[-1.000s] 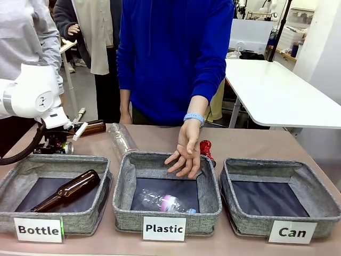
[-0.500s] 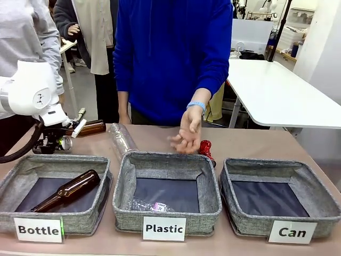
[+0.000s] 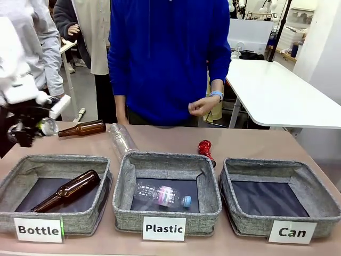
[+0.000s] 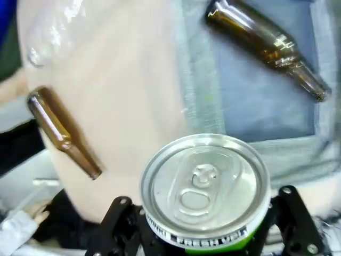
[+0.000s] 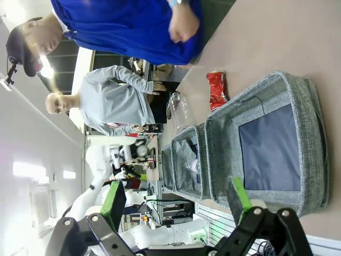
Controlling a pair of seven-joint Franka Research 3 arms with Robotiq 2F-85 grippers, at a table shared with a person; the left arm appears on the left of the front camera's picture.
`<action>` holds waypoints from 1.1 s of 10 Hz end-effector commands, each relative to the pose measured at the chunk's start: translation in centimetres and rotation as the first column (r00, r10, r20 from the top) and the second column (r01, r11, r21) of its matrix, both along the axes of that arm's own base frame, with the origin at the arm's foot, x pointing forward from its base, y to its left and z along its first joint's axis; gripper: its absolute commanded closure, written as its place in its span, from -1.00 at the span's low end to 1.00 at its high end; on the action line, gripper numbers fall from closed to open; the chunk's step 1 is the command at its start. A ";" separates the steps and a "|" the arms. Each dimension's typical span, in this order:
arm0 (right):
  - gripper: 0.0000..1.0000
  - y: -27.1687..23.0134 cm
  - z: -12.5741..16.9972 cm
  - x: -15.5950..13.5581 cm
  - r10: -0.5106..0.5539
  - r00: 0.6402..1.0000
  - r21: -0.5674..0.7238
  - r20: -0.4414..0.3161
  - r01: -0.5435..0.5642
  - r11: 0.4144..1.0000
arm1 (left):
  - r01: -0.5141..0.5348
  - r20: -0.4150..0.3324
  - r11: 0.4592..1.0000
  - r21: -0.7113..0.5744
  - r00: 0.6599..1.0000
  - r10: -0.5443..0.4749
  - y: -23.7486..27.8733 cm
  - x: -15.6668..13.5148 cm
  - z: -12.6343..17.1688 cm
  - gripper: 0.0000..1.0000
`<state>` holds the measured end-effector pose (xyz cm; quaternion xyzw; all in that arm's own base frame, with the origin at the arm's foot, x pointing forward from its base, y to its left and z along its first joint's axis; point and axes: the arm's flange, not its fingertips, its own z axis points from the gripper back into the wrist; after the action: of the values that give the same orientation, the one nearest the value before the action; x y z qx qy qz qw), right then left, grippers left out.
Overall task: Sort the can waste into the basket.
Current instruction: Pick up the can waste from the table and place it in the right Fabric basket.
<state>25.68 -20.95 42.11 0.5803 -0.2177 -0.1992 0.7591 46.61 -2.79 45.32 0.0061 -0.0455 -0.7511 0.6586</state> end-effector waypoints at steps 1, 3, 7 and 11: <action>-1.00 -0.1 0.0 0.2 -0.004 0.999 0.008 0.036 0.003 1.000 | -0.028 -0.002 0.993 -0.118 1.000 0.028 1.1 -7.0 3.7 1.00; -1.00 -0.1 0.0 0.2 -0.004 0.999 0.008 0.036 0.003 1.000 | -0.257 -0.112 0.924 -0.284 0.966 0.235 0.2 -12.6 3.6 1.00; -1.00 -0.1 0.0 0.2 -0.004 0.999 0.008 0.036 0.003 1.000 | -0.131 -0.089 0.973 -0.190 0.989 0.115 0.5 -10.8 4.7 1.00; -1.00 -0.1 0.0 0.2 -0.004 0.999 0.008 0.036 0.003 1.000 | -0.074 -0.148 0.854 -0.515 0.989 -0.004 -12.9 -17.5 3.0 1.00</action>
<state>25.69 -20.94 42.11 0.5803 -0.2175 -0.1991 0.7591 30.83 -9.74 48.23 -0.1905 -0.1526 -0.6866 0.6848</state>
